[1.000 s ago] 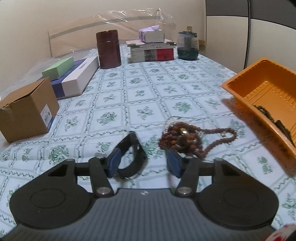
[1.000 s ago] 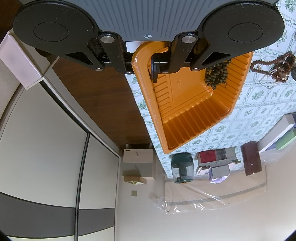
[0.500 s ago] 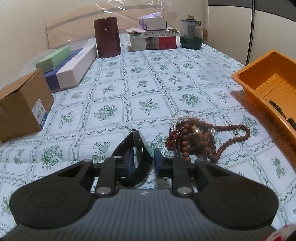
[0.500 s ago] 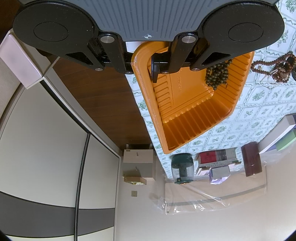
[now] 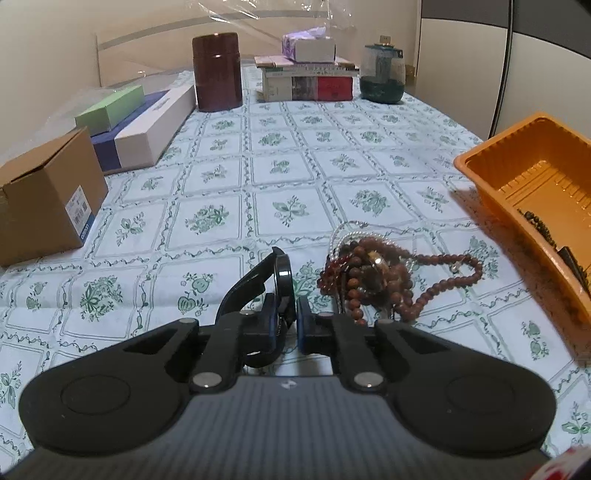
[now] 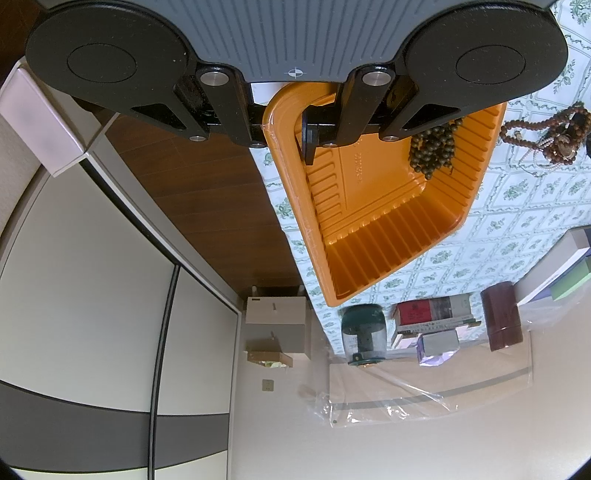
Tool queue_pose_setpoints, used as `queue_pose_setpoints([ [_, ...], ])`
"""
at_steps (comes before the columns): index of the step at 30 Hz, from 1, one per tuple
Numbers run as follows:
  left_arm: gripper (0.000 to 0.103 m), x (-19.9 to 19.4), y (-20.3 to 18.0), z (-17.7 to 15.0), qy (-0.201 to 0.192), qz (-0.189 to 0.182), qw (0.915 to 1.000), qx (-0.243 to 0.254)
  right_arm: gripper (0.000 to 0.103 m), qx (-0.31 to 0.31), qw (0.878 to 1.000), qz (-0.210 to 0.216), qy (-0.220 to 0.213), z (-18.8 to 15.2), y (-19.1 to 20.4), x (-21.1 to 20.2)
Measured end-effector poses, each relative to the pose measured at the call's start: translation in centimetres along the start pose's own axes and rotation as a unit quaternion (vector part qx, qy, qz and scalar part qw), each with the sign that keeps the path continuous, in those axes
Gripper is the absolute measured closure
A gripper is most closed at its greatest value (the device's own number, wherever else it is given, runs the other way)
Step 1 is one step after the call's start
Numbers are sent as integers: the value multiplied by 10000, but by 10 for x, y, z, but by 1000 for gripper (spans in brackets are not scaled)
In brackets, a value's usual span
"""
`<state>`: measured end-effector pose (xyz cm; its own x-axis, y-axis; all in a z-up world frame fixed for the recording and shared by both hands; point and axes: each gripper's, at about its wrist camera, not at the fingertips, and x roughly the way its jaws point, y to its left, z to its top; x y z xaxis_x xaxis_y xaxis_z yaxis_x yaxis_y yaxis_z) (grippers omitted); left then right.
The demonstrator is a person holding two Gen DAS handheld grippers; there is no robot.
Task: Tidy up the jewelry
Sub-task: 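Carry the black watch into the tray with the left tool and open it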
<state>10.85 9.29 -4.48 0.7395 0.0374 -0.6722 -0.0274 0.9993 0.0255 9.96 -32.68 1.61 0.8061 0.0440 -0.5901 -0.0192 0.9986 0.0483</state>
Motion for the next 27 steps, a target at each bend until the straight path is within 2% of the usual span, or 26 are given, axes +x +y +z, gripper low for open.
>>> queue_pose_setpoints([
  [9, 94, -20, -15, 18, -236, -210, 9995, 32, 96, 1, 10000, 6, -8, 1, 1, -1],
  [18, 94, -28, -48, 33, -350, -652, 9971, 165, 96, 2, 10000, 7, -8, 2, 2, -1],
  [23, 94, -32, -78, 39, -369, -1083, 9930, 290, 96, 14, 10000, 4, -11, 2, 2, -1],
  [27, 94, -34, -111, 43, -375, -1578, 9859, 418, 96, 13, 10000, -25, -10, 2, 4, -3],
])
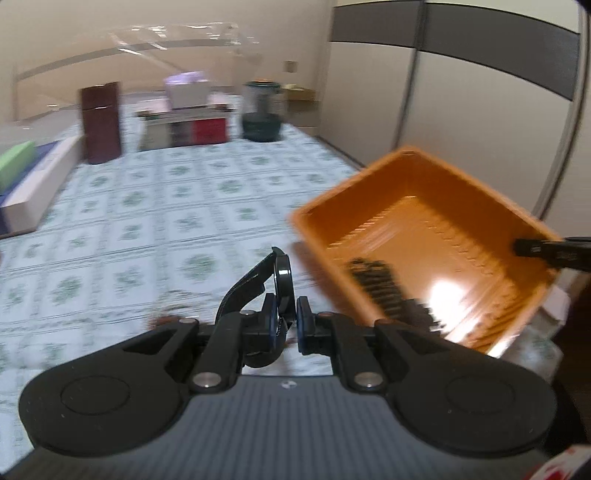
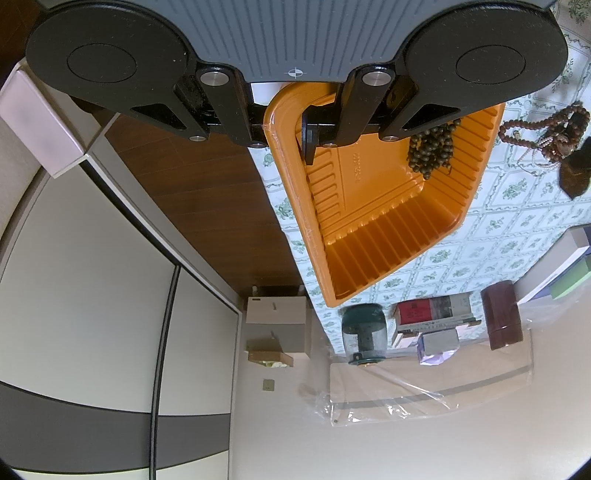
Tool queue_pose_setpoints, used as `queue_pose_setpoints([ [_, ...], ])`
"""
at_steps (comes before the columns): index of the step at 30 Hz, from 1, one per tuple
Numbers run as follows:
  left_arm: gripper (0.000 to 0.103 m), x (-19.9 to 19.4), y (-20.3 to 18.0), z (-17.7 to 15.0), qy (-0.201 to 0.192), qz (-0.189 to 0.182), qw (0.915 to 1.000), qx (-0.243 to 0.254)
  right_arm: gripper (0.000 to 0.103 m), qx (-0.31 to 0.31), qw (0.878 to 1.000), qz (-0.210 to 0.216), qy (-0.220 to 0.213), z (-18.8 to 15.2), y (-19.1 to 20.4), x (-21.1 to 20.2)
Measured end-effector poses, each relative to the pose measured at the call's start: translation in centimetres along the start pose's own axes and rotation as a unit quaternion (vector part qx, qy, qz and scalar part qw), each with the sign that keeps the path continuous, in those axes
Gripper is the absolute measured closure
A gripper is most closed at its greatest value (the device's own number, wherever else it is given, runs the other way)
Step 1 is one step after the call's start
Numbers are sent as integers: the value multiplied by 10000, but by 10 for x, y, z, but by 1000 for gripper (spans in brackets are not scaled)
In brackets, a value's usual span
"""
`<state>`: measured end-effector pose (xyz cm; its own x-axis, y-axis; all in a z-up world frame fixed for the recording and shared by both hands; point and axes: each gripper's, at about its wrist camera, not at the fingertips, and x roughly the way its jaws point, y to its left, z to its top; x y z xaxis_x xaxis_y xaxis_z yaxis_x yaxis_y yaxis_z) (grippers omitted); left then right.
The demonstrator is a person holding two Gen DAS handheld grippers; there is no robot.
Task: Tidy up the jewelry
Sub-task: 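Carry the black watch into the tray with the left tool and open it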
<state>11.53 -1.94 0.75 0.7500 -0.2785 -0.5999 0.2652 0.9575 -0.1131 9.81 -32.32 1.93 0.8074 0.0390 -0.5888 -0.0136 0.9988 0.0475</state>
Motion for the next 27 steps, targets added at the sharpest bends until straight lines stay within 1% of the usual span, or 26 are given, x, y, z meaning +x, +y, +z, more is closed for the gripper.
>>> queue_pose_setpoints([
  [2, 94, 4, -15, 2, 7, -246, 9997, 50, 96, 7, 10000, -4, 2, 0, 0, 0],
  [8, 94, 14, -52, 7, 31, -814, 9964, 234, 96, 6, 10000, 18, -6, -2, 1, -2],
  [13, 94, 21, -72, 8, 77, -1142, 9928, 351, 96, 36, 10000, 18, -8, -2, 1, -1],
  [22, 94, 35, -95, 2, 255, -1496, 9867, 585, 96, 50, 10000, 20, 2, -2, 0, -1],
  [27, 93, 40, -101, -4, 334, -1577, 9848, 647, 96, 62, 10000, 17, 5, -2, 0, 0],
])
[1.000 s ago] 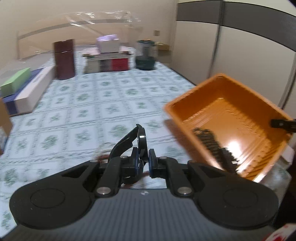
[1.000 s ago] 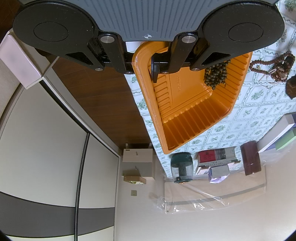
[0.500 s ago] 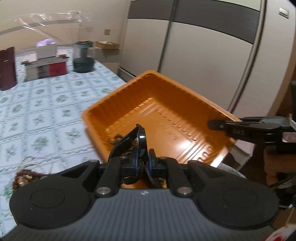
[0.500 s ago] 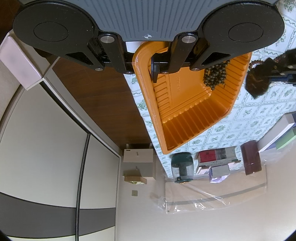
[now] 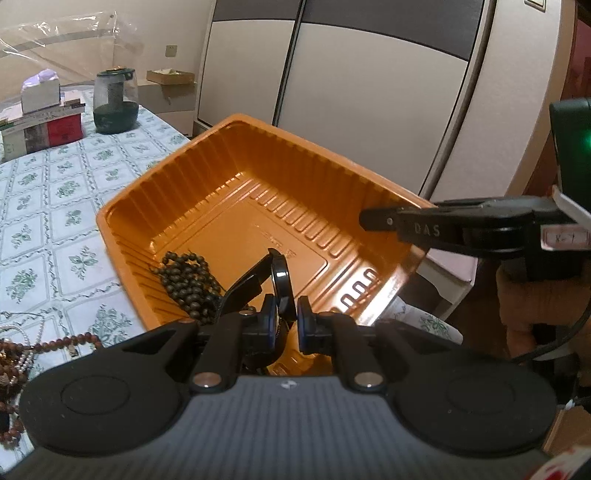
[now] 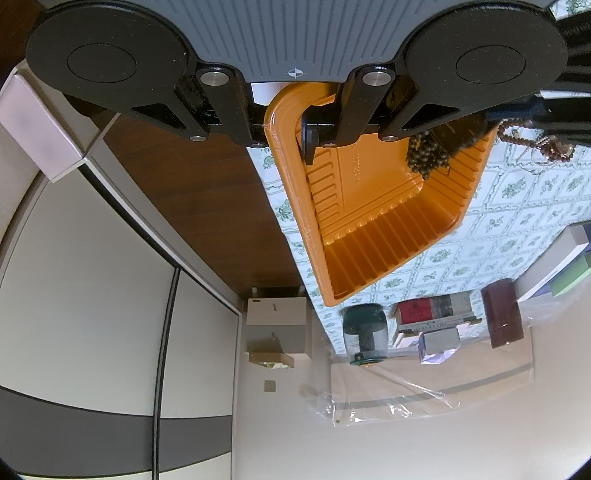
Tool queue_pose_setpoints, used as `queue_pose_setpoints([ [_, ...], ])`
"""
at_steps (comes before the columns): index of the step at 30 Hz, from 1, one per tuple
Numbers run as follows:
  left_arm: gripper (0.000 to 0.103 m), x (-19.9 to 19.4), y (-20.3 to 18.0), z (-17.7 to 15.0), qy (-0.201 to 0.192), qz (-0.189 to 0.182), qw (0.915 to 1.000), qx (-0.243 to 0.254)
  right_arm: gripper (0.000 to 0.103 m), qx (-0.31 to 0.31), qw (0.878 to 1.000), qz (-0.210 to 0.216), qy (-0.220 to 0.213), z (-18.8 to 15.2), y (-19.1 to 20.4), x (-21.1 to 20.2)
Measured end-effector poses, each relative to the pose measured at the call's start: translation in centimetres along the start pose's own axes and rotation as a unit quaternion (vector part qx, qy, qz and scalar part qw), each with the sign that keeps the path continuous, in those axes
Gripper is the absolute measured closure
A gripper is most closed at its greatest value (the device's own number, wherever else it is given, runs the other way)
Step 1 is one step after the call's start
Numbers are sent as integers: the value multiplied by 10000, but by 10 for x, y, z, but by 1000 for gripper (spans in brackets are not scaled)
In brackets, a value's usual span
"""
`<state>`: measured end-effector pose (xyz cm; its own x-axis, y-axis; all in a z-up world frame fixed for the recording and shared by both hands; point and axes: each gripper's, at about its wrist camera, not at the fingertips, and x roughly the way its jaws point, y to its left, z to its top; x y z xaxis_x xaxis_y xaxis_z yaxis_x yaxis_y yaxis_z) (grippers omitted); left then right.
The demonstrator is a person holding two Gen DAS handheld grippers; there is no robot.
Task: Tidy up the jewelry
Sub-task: 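Carry the black watch into the tray with the left tool and open it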
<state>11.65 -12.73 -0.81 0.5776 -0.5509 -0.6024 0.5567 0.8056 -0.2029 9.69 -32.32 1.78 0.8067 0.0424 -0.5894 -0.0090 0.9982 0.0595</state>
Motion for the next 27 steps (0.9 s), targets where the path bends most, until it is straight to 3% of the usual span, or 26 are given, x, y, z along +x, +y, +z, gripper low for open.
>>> queue_pose_setpoints([
  [5, 88, 4, 1, -1, 27, -26, 10000, -25, 96, -10, 10000, -3, 3, 0, 0, 0],
  [9, 84, -8, 8, 0, -181, 53, 9998, -108, 96, 5, 10000, 0, 29, 0, -1, 1],
  [19, 83, -68, 62, -22, -441, 1149, 9911, -508, 96, 27, 10000, -19, 16, 0, -2, 2],
  [23, 80, -90, 92, -39, -384, 1771, 9814, -632, 96, 11, 10000, -29, 20, 0, -1, 1],
  [27, 80, -104, 119, -57, -294, 2158, 9717, -919, 96, -3, 10000, -46, 23, 0, 0, 2],
])
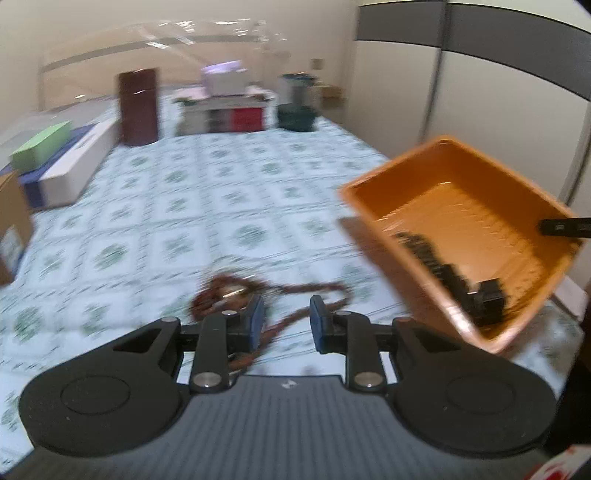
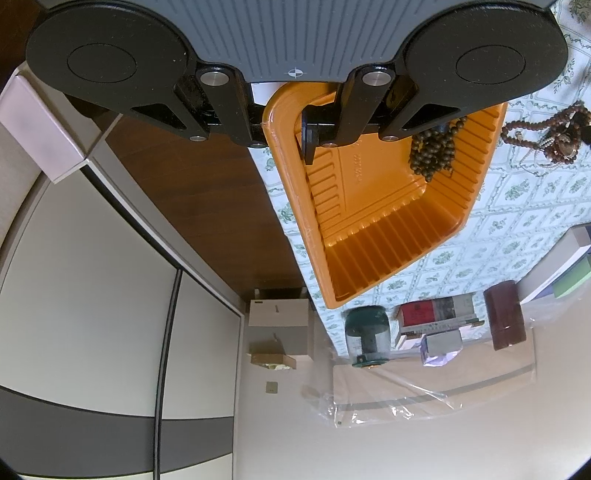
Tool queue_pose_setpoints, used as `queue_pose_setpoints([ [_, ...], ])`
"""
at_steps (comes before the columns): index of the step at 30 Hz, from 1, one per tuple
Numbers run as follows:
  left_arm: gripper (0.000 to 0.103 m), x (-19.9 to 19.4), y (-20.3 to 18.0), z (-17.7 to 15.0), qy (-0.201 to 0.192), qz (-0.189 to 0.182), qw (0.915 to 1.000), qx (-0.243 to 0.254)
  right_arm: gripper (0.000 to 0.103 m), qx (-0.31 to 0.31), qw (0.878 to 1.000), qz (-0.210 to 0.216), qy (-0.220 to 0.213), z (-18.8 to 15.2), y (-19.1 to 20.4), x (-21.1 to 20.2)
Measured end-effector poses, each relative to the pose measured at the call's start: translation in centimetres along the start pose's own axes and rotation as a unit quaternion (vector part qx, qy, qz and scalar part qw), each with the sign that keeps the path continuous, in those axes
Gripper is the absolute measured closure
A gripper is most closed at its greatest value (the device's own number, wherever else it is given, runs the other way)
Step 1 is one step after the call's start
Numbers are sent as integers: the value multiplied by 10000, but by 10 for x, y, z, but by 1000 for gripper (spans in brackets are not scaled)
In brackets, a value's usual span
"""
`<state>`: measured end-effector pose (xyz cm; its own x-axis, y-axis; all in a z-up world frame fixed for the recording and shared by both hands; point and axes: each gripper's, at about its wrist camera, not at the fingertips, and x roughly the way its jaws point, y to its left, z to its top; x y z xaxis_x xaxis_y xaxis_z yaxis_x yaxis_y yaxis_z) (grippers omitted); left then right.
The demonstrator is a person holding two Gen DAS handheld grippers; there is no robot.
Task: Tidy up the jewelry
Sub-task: 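Carry the black watch into the tray with the left tool and open it, then grasp the brown bead bracelet from the pile with the left tool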
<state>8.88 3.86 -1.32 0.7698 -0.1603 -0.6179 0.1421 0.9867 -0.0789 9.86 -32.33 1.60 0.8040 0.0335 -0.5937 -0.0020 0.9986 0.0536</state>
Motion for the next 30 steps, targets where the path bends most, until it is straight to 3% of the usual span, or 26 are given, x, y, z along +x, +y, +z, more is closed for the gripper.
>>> queue_pose_setpoints([
  [10, 79, 6, 23, -17, 149, 405, 9990, -87, 96, -40, 10000, -31, 10, 0, 2, 0],
  [23, 80, 37, 9, -11, 332, 271, 9991, -47, 96, -66, 9999, -63, 40, -1, 2, 4],
  [25, 88, 41, 9, -11, 400, 264, 9988, -53, 96, -55, 10000, -66, 44, -1, 2, 4],
  [30, 96, 34, 10, -9, 376, 257, 9990, 1, 96, -57, 10000, -65, 31, -2, 3, 4],
])
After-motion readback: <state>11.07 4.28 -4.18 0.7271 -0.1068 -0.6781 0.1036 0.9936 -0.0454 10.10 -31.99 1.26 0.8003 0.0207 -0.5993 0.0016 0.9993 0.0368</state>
